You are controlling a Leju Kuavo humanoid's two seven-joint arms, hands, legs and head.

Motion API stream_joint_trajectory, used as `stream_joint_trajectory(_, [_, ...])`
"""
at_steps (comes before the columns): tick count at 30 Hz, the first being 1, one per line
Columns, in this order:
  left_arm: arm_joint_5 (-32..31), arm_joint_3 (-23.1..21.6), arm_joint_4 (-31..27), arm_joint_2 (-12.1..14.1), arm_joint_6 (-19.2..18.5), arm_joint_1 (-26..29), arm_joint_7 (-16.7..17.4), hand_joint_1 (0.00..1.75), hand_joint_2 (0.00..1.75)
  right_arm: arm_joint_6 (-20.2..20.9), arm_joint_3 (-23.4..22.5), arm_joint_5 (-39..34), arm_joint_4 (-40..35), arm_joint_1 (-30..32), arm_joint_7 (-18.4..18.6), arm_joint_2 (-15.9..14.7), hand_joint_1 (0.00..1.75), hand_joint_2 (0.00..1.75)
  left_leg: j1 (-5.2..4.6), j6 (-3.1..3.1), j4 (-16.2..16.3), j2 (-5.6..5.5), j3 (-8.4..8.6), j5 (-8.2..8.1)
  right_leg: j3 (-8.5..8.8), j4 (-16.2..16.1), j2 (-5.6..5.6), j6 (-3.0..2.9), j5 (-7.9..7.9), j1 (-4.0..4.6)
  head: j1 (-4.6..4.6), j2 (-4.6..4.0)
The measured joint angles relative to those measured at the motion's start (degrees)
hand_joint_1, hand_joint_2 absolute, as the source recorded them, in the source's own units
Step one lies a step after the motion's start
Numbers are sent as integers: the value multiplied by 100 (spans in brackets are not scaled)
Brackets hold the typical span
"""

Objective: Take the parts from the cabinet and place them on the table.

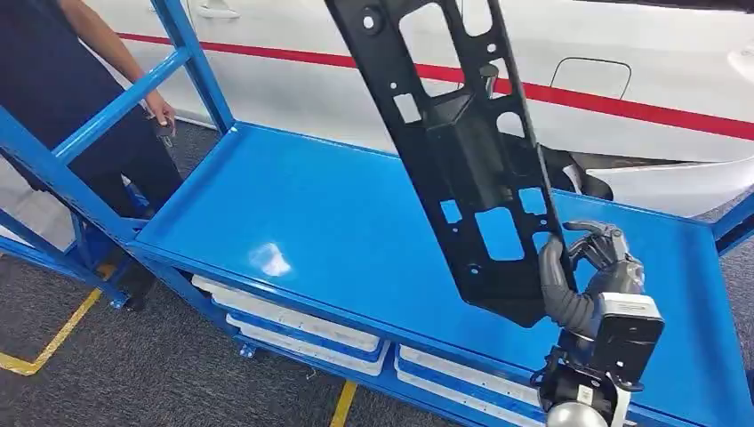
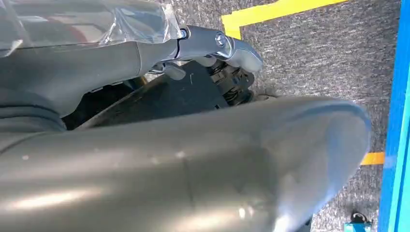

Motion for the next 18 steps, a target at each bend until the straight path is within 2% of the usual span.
stream_joint_trajectory(8, [-83, 0, 0, 24, -4, 1, -4, 0, 0, 0, -673, -654, -256, 506, -697, 28, 175, 175, 0, 0, 0, -1, 0, 0, 3, 0, -1, 0, 0, 0, -2, 0])
stream_joint_trajectory(14, [-98, 0, 0, 28, -2, -2, -4, 0, 0, -2, -957, -883, -220, 722, -610, 66, 175, 175, 0, 2, -1, -2, -2, -2, 4, 0, -2, 3, -3, 0, -2, 0])
stream_joint_trajectory(16, [-98, 0, 0, 28, 0, -7, -4, 0, 0, -2, -1033, -1314, -112, 776, -699, 100, 175, 175, 1, 2, -1, -2, 0, -2, 6, 0, -2, 3, -4, 1, -2, 0])
stream_joint_trajectory(18, [-96, 4, 0, 28, 2, -7, -4, 0, 0, -2, -1130, -2089, 27, 866, -894, 116, 175, 175, 1, 2, -1, -4, -1, -2, 6, 0, -2, 3, -4, 1, -2, 0])
